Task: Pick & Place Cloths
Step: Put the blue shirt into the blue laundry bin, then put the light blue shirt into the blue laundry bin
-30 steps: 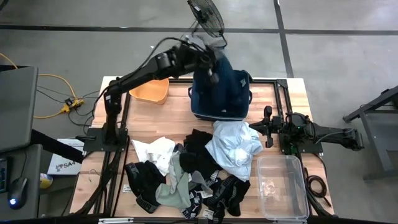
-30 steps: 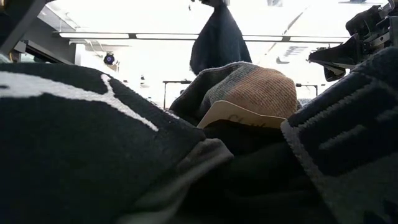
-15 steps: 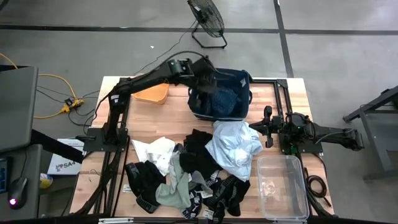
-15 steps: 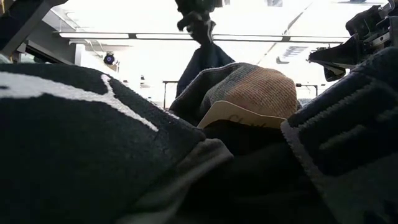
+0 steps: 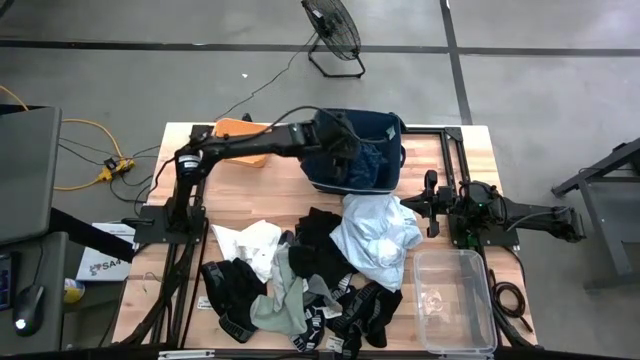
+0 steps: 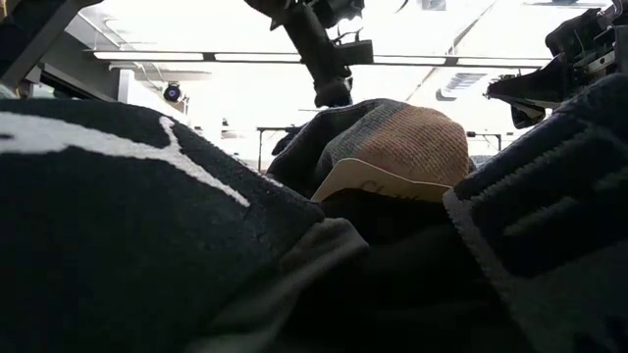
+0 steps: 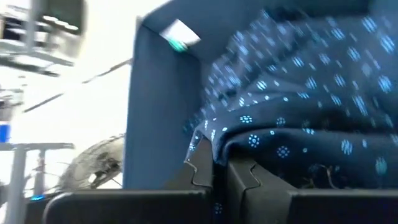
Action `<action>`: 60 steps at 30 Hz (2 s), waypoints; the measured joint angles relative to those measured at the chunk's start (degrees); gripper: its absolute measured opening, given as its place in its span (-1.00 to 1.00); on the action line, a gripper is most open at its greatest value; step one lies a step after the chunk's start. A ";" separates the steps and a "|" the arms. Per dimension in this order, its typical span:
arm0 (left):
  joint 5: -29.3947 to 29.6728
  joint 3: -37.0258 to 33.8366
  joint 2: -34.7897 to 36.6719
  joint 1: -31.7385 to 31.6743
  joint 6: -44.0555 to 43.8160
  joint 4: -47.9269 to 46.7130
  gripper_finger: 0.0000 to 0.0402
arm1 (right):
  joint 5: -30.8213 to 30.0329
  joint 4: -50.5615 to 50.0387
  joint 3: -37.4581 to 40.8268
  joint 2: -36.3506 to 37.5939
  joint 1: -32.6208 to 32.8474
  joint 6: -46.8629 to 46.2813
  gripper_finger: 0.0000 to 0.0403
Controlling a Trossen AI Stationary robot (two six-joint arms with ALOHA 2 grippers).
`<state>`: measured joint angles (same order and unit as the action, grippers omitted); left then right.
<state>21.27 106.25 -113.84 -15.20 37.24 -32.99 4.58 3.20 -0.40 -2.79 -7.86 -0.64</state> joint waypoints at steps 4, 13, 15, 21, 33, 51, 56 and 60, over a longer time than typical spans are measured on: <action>3.76 -2.85 0.00 1.22 -0.29 10.57 -1.00 | 0.00 0.00 0.00 0.00 -0.02 0.00 -0.98; 6.19 -2.98 -3.29 1.36 1.36 24.52 -1.00 | 0.00 -0.01 0.00 0.00 -0.02 0.00 -0.98; 7.53 -2.98 -4.27 0.89 -1.07 23.53 -1.00 | 0.00 0.00 0.00 -0.02 0.00 0.00 -0.98; 8.26 -2.97 -5.31 -0.11 -12.03 20.38 -0.98 | 0.00 0.02 0.00 -0.02 -0.01 0.01 -0.98; 7.46 -2.94 -5.31 -2.37 -27.76 10.71 -0.12 | -0.01 0.00 0.01 0.00 0.00 0.01 -0.98; -7.74 -2.90 4.02 0.31 -30.02 -3.66 0.52 | 0.00 -0.01 0.00 -0.01 -0.01 0.02 -0.98; -14.62 -2.90 6.58 2.04 -32.00 -16.05 0.52 | 0.00 0.00 0.00 0.00 0.00 0.01 -0.98; -15.98 -2.90 8.73 4.34 -33.61 -24.72 0.52 | 0.00 -0.01 0.00 -0.01 0.00 0.02 -0.98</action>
<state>5.29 103.35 -105.11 -10.86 3.63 -57.71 4.58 3.19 -0.40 -2.80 -7.86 -0.63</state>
